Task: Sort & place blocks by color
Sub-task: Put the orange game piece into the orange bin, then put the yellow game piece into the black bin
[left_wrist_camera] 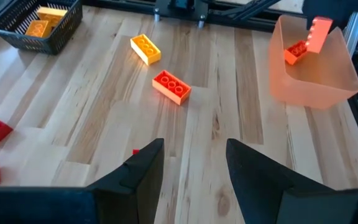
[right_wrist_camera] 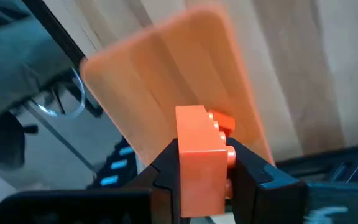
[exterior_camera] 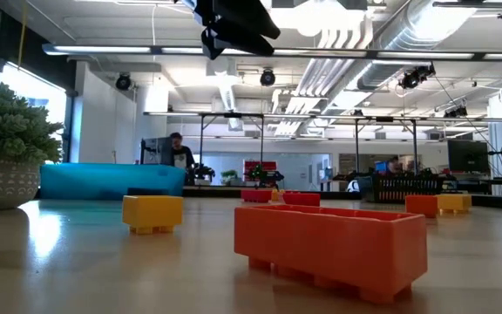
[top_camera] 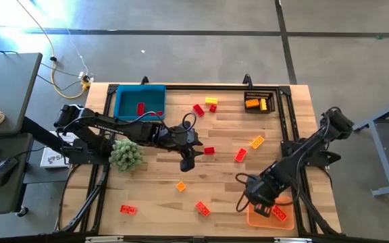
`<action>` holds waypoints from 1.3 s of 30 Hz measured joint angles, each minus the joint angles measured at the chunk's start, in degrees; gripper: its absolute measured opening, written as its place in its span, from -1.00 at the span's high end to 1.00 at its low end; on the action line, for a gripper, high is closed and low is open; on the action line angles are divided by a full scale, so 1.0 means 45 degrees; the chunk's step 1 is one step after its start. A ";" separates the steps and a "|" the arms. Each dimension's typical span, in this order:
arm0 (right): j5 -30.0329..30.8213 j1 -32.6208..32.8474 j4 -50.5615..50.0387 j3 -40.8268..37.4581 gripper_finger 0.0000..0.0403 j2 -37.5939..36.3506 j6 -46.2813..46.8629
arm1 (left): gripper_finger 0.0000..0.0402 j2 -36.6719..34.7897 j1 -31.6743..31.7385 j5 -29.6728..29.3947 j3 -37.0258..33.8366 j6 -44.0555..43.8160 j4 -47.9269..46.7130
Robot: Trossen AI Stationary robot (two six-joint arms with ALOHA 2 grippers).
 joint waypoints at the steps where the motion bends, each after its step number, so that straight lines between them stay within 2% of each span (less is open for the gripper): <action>1: -0.0182 0.0094 0.0007 0.0000 0.66 0.0201 0.0003 | 0.19 0.0000 -0.0005 0.0000 0.0000 -0.0005 -0.0067; 9: -0.1423 0.0575 0.0414 0.0000 0.66 0.1407 -0.0106 | 0.19 0.0000 -0.0002 -0.0003 0.0000 0.0015 -0.0223; 17: -0.1511 0.0621 0.0529 0.0000 0.32 0.1626 -0.0011 | 0.19 0.0000 0.0000 -0.0097 0.0000 0.0020 -0.0218; 23: -0.1470 0.0605 0.0549 0.0000 0.24 0.1626 -0.0084 | 0.19 0.0000 0.0040 -0.0131 0.0000 0.0020 -0.0216; 30: 0.0723 0.0255 0.0520 0.0000 0.23 0.1301 -0.0339 | 0.19 0.0000 0.0364 -0.0131 0.0000 0.0020 -0.0230; 39: 0.4264 -0.0980 -0.0151 0.0000 0.23 -0.0678 -0.1036 | 0.19 0.0000 0.0953 -0.0121 0.0000 0.0024 -0.0407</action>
